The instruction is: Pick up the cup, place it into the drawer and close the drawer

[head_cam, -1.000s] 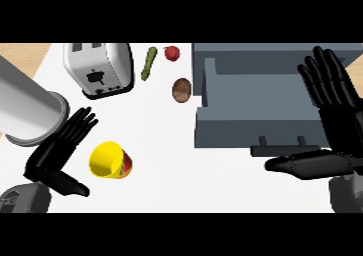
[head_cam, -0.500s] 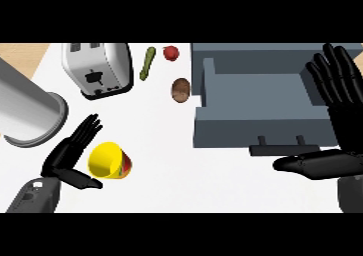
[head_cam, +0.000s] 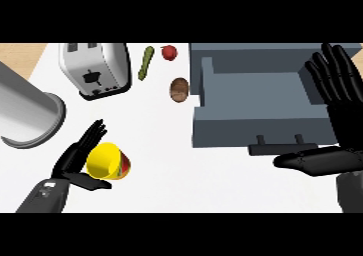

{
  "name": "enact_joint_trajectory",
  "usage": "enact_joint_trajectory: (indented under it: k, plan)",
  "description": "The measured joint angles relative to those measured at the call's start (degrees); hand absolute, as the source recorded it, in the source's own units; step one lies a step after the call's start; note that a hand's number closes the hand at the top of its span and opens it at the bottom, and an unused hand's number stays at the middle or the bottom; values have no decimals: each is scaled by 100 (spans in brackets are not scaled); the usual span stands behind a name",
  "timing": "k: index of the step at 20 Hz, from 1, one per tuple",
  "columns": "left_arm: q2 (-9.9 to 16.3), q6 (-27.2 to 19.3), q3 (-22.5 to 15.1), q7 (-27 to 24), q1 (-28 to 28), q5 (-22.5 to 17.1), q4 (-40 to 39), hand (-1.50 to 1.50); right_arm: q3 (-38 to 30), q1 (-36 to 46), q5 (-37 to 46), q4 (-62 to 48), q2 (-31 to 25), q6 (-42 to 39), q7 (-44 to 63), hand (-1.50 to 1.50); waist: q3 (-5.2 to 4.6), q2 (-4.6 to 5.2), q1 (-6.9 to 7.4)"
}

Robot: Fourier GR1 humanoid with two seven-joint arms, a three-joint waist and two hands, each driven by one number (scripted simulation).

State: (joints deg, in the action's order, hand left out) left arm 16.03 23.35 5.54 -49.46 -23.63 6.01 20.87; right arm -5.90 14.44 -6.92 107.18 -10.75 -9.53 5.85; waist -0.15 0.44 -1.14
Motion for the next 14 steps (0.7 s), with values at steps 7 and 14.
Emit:
enact_joint_trajectory:
  k: [7, 14]
  plan:
    - [-101, -152, -40, -396, -189, 112, -477, -150, 29, 145, -2, -11, 4, -4, 61, -150, -8, 19, -39]
    - [-183, -201, -93, -549, -356, 196, -729, -150, -7, 203, -58, 25, -36, -19, 191, -150, -12, 24, -71]
